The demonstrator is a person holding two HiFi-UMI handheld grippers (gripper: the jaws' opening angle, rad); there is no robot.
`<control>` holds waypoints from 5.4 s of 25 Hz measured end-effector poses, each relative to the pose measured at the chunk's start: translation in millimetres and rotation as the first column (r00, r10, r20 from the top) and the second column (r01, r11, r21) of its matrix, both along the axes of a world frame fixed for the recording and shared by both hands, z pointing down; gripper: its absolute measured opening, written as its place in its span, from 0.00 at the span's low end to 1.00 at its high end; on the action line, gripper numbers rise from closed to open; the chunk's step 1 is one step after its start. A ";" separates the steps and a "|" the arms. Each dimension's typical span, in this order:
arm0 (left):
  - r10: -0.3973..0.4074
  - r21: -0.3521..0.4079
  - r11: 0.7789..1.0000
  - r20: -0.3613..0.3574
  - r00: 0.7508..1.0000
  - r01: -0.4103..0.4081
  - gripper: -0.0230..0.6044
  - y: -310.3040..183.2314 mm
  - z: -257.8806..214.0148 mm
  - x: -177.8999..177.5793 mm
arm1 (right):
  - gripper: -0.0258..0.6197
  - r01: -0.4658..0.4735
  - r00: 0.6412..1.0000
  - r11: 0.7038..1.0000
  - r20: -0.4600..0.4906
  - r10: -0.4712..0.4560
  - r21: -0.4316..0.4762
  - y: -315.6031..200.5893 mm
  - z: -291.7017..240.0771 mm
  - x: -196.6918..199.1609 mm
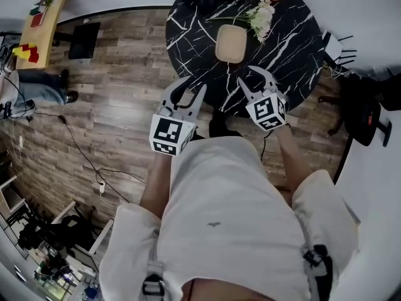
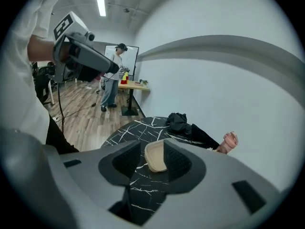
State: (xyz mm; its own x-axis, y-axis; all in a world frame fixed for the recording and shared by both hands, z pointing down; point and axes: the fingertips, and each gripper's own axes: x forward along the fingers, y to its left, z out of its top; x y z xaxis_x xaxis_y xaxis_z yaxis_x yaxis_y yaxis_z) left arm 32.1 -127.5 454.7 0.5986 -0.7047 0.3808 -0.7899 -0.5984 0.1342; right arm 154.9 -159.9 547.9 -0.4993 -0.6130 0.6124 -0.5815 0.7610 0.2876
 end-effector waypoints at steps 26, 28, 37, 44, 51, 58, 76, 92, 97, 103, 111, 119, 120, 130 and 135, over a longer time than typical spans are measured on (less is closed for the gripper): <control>-0.059 -0.037 0.998 0.036 0.998 0.060 0.22 17.6 5.5 7.1 | 0.22 0.237 0.862 0.971 -0.470 -0.190 0.042 -23.4 116.7 14.3; -0.052 -0.041 0.998 0.036 0.998 0.053 0.22 19.9 4.5 8.2 | 0.22 0.248 0.848 0.968 -0.493 -0.195 0.044 -25.0 120.3 14.0; -0.046 -0.051 0.998 0.032 0.998 0.048 0.22 23.9 4.5 9.4 | 0.22 0.292 0.786 0.956 -0.578 -0.217 0.040 -36.0 146.8 12.0; -0.047 -0.059 0.997 0.035 0.998 0.049 0.22 25.6 6.7 11.5 | 0.21 0.306 0.754 0.952 -0.617 -0.225 0.027 -42.3 162.7 12.0; -0.052 -0.065 0.996 0.036 0.998 0.054 0.22 25.5 9.4 9.9 | 0.19 0.339 0.717 0.941 -0.653 -0.244 0.021 -45.7 174.6 9.0; -0.055 -0.064 0.996 0.038 0.998 0.057 0.22 25.4 8.3 9.9 | 0.16 0.365 0.682 0.931 -0.690 -0.242 0.033 -49.3 178.5 9.0; -0.068 -0.042 0.997 0.042 0.997 0.069 0.22 28.2 4.7 11.0 | 0.13 0.389 0.668 0.919 -0.704 -0.240 0.056 -50.0 179.7 9.7; -0.083 -0.043 0.995 0.044 0.996 0.085 0.22 33.3 3.0 11.8 | 0.11 0.392 0.670 0.916 -0.708 -0.222 0.083 -52.6 170.5 12.2; -0.083 -0.048 0.995 0.043 0.996 0.085 0.22 33.2 4.8 12.7 | 0.11 0.398 0.664 0.913 -0.715 -0.218 0.091 -53.8 168.0 14.6; -0.068 -0.048 0.996 0.044 0.997 0.070 0.22 36.3 3.8 6.6 | 0.10 0.383 0.664 0.917 -0.723 -0.189 0.113 -55.6 160.1 18.0; 0.007 -0.040 0.999 0.032 0.999 -0.006 0.22 32.6 -1.4 -14.2 | 0.10 0.324 0.675 0.937 -0.726 -0.129 0.134 -50.6 145.1 6.9; 0.101 -0.026 0.995 0.012 0.995 -0.101 0.22 22.1 -6.7 -36.9 | 0.10 0.241 0.684 0.959 -0.727 -0.058 0.150 -44.0 130.8 -7.2; 0.113 -0.024 0.993 0.009 0.994 -0.113 0.22 22.1 -7.1 -39.7 | 0.10 0.231 0.685 0.961 -0.727 -0.048 0.154 -41.8 128.7 -9.1; 0.238 0.006 0.971 -0.031 0.971 -0.238 0.22 20.3 -9.4 -58.1 | 0.10 0.117 0.724 0.966 -0.686 0.075 0.229 -16.8 83.5 -28.1; 0.304 0.022 0.953 -0.039 0.952 -0.303 0.22 14.3 -10.0 -64.0 | 0.10 0.058 0.741 0.958 -0.655 0.148 0.282 -5.0 58.4 -45.6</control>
